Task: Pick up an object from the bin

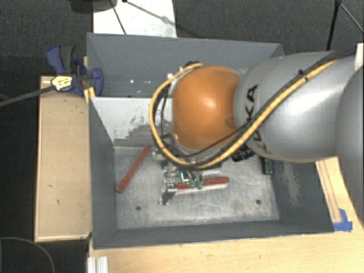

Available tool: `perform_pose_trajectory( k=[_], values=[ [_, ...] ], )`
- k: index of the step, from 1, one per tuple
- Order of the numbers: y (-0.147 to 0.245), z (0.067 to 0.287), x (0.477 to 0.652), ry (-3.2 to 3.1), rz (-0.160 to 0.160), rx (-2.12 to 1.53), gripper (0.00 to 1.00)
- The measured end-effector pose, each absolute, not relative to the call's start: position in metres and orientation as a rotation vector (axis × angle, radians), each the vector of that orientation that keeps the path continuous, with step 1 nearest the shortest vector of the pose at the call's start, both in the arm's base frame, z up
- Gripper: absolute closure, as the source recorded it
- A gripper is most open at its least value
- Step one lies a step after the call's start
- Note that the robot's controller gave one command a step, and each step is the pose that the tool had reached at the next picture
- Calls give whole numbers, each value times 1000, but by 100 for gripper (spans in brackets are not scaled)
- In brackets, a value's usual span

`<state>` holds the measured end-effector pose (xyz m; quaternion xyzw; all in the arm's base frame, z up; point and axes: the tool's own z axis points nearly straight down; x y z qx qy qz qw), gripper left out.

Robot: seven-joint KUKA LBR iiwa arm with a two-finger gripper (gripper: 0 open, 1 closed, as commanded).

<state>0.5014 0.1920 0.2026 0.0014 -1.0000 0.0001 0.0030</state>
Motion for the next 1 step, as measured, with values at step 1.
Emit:
perform_pose_trajectory(
  k=[1],
  values=[
    [191,207,503,-3143,-2,-3,0]
  ],
)
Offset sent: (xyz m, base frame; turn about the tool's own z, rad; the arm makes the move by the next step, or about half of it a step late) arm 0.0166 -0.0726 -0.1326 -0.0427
